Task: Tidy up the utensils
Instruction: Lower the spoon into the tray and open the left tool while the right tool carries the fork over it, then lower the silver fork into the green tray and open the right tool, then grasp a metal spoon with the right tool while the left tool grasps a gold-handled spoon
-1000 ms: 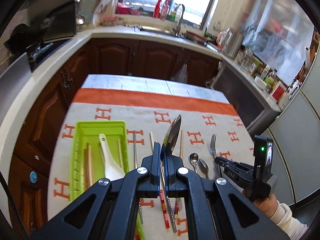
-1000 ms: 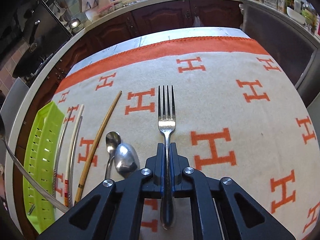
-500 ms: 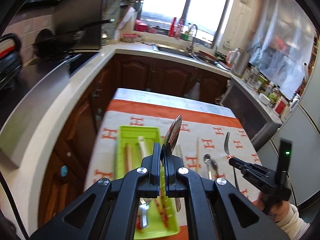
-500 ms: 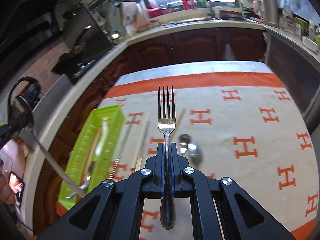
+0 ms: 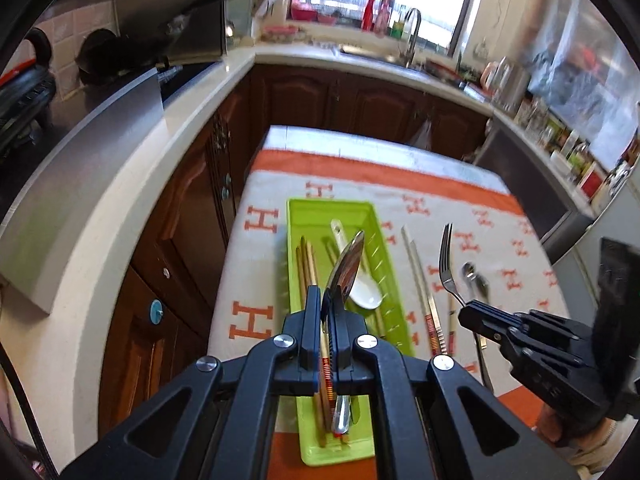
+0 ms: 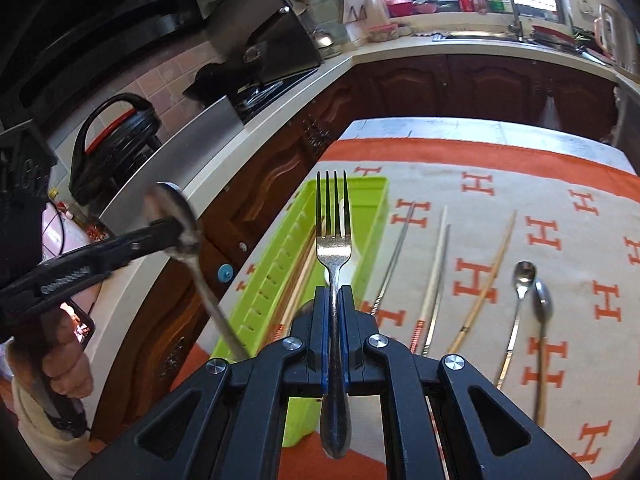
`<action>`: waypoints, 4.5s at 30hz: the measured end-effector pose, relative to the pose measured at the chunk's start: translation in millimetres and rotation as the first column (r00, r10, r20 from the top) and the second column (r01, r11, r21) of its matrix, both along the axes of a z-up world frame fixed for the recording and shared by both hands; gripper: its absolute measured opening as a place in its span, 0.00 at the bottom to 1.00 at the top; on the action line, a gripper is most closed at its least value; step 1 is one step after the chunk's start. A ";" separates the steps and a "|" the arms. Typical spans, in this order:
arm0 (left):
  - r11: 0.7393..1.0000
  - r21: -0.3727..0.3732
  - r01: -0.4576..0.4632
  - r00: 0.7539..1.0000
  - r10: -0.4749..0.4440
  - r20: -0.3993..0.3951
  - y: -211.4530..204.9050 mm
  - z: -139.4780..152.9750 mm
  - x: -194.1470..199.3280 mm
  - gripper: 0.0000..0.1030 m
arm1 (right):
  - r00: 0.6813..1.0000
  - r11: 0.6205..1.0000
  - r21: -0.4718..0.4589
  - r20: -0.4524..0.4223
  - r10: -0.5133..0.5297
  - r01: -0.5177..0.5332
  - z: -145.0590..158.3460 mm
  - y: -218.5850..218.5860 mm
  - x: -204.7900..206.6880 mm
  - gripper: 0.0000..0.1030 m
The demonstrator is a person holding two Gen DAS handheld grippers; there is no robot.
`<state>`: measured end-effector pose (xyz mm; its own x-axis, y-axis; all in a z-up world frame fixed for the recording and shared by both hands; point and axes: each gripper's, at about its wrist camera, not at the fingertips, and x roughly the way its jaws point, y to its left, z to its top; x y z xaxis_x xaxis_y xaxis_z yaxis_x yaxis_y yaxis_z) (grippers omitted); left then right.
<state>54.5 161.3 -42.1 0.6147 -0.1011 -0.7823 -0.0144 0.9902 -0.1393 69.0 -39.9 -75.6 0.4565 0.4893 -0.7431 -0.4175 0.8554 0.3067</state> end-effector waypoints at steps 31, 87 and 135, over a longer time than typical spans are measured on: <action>0.964 0.095 -0.247 0.964 0.255 -0.078 41.4 -64.2 16.8 0.46 | 0.954 0.997 -0.020 -0.290 -0.077 0.074 -96.9 60.9 68.2 0.05; 0.997 0.055 0.056 0.987 -0.046 -0.157 -182.0 -96.6 25.2 0.60 | 0.956 0.936 -0.234 -0.066 -0.285 0.263 -100.3 -158.9 65.9 0.20; 0.971 0.123 0.204 0.961 -0.175 -0.213 -284.0 -138.2 96.8 0.23 | 0.876 0.881 0.126 -0.237 -0.420 0.456 -100.3 -282.6 36.5 0.03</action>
<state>151.3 -122.7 -180.3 0.4257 -0.0789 -0.9014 0.1621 0.9867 -0.0098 105.5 -322.4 -175.9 0.5070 0.4016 -0.7627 0.0723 0.8619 0.5019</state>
